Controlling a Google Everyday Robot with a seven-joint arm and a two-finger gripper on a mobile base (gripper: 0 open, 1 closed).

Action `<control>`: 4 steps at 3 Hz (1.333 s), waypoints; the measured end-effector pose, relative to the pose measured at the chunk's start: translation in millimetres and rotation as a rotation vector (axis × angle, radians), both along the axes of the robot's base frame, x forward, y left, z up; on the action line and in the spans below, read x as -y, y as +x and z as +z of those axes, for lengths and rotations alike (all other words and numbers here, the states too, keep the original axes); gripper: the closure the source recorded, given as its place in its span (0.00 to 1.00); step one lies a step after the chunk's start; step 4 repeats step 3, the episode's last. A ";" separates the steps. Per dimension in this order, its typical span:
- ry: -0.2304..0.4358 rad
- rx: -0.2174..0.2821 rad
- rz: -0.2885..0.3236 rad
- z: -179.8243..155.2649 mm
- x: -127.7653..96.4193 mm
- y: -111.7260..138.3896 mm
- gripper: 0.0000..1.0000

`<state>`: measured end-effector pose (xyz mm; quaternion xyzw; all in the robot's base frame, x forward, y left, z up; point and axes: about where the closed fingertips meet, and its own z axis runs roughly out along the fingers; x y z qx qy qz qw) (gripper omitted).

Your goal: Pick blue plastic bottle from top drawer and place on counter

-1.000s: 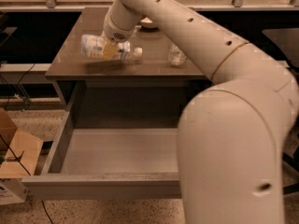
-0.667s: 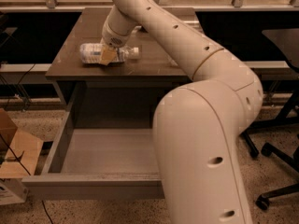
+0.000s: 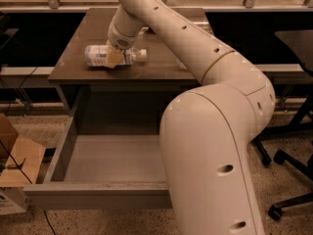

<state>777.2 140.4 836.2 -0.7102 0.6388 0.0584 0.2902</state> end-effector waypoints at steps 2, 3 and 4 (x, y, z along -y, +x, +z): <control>0.000 0.000 0.000 -0.1 0.0 0.0 0.00; 0.000 0.000 0.000 -0.1 -0.1 0.0 0.00; 0.000 0.000 0.000 -0.1 -0.1 0.0 0.00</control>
Offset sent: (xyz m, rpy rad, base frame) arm 0.0000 0.0000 0.0000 0.0000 0.0000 0.0000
